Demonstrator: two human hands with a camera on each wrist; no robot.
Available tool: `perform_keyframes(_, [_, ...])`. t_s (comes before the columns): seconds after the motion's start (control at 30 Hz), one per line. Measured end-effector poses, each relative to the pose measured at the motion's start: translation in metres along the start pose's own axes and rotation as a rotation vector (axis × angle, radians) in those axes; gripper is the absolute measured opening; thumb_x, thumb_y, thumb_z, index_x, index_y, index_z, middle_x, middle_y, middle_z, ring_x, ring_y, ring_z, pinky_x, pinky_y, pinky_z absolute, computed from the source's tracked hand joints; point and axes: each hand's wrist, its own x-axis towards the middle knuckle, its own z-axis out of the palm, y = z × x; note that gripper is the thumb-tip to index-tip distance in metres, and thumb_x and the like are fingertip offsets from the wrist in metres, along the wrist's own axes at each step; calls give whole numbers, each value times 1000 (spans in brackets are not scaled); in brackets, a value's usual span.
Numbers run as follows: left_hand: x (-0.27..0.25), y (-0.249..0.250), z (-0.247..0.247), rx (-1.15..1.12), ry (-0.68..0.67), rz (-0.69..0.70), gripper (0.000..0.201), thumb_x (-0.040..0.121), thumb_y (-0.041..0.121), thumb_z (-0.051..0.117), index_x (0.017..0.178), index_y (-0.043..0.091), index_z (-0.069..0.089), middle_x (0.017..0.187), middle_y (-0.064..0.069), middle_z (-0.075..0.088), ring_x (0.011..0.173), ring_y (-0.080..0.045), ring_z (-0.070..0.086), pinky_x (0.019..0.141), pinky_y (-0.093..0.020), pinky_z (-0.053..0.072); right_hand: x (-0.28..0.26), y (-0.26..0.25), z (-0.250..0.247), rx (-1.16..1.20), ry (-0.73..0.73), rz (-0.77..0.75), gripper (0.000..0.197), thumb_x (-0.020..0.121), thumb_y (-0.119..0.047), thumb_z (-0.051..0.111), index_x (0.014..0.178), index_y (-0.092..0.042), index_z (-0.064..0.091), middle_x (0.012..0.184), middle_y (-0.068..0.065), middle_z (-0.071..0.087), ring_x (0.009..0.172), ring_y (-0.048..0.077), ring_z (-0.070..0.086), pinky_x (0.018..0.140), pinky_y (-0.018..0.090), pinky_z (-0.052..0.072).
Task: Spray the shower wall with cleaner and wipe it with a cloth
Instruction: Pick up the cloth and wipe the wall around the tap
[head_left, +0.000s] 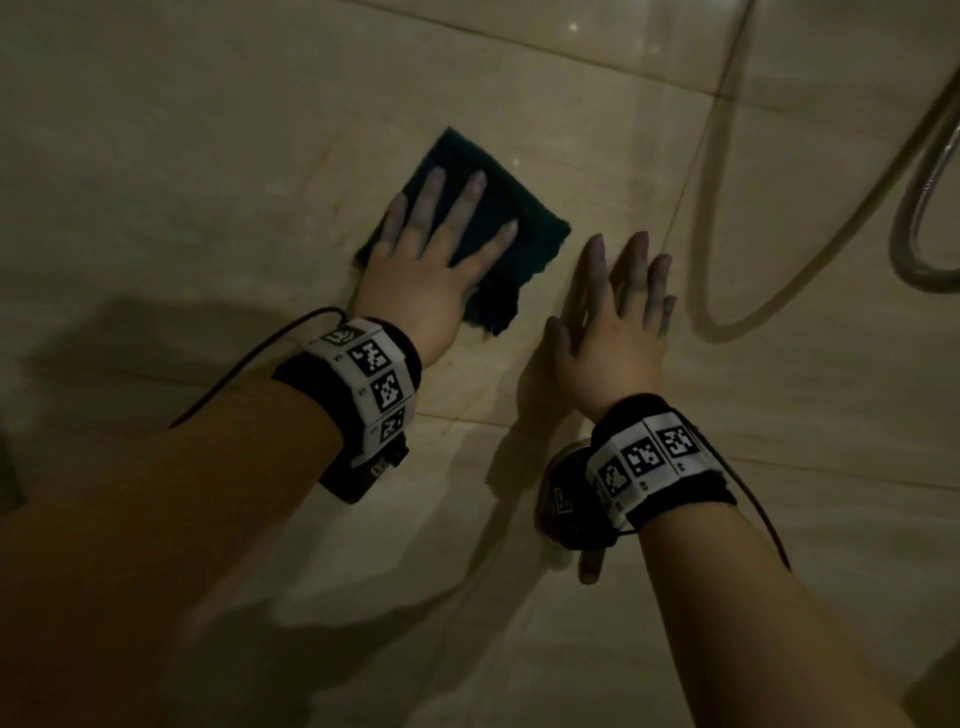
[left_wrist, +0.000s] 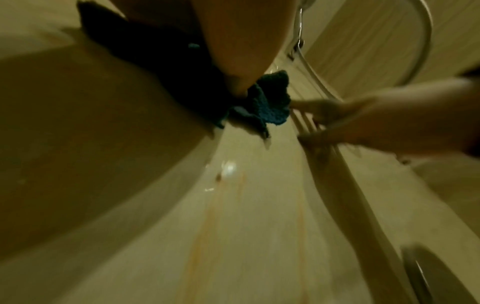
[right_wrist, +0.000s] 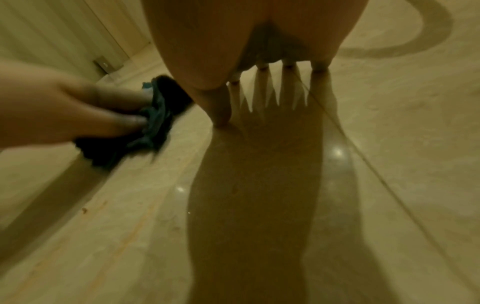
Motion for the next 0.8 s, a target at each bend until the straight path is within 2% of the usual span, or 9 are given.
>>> perform_keyframes(0.17, [-35, -2, 29, 57, -135, 30, 69, 100, 33, 31, 143, 37, -23, 144, 2, -40, 143, -34, -22, 112, -45, -20, 1, -16, -3, 175, 126, 17, 71, 94, -25, 48, 152, -25, 7, 160, 12, -8, 147, 31, -11, 121, 40, 2])
perform_keyframes(0.23, [-50, -8, 39, 49, -134, 85, 69, 96, 33, 37, 147, 36, -11, 155, 1, -23, 144, -33, -10, 113, -44, -16, 8, -24, -6, 170, 170, -29, 68, 95, -25, 46, 152, -23, 9, 160, 12, -6, 148, 31, -9, 120, 37, 1])
perform_keyframes(0.3, [-57, -15, 40, 84, -118, 111, 65, 91, 34, 38, 148, 35, 6, 159, 0, -3, 142, -31, 3, 114, -42, -10, 16, -29, -9, 136, 135, -31, 66, 98, -25, 41, 152, -25, 4, 160, 9, -10, 147, 29, -12, 119, 35, -2])
perform_keyframes(0.33, [-56, -19, 38, 104, -137, 121, 65, 92, 34, 37, 148, 37, 2, 159, 1, -7, 142, -29, -1, 113, -39, -13, 19, -30, -9, 117, 113, -20, 65, 98, -24, 38, 152, -27, 1, 160, 8, -12, 147, 28, -14, 119, 35, -4])
perform_keyframes(0.4, [-50, -25, 32, 90, -183, 130, 71, 98, 31, 35, 141, 42, -20, 148, 6, -35, 141, -25, -20, 108, -35, -26, 19, -30, -9, 67, 92, -12, 65, 99, -25, 34, 152, -27, -4, 159, 7, -16, 147, 28, -16, 120, 37, -5])
perform_keyframes(0.47, [-35, -30, 22, 97, -166, 90, 73, 100, 28, 33, 138, 42, -28, 139, 7, -46, 141, -26, -28, 111, -36, -26, 17, -27, -8, 20, 65, -20, 64, 101, -30, 31, 151, -28, -9, 159, 6, -18, 146, 27, -18, 121, 38, -5])
perform_keyframes(0.6, [3, -36, -12, 30, -67, -14, 70, 101, 18, 34, 146, 41, -15, 156, 1, -29, 144, -30, -23, 116, -39, -13, 16, -26, -10, -4, 36, -13, 65, 100, -33, 31, 150, -29, -10, 159, 5, -20, 146, 26, -19, 120, 36, -4])
perform_keyframes(0.7, [13, -34, -22, 38, -57, -13, 70, 100, 17, 35, 147, 41, -12, 157, 0, -26, 145, -30, -22, 116, -40, -12, 17, -35, -14, 58, 47, 27, 68, 97, -27, 40, 151, -27, 0, 160, 6, -14, 147, 27, -16, 120, 36, -2])
perform_keyframes(0.8, [3, -31, -14, 53, -72, -34, 77, 99, 12, 37, 145, 41, -17, 155, 0, -30, 144, -30, -25, 113, -40, -17, 18, -44, -21, 141, 99, 45, 64, 94, -24, 45, 150, -24, 13, 159, 10, -1, 147, 28, -6, 120, 35, 4])
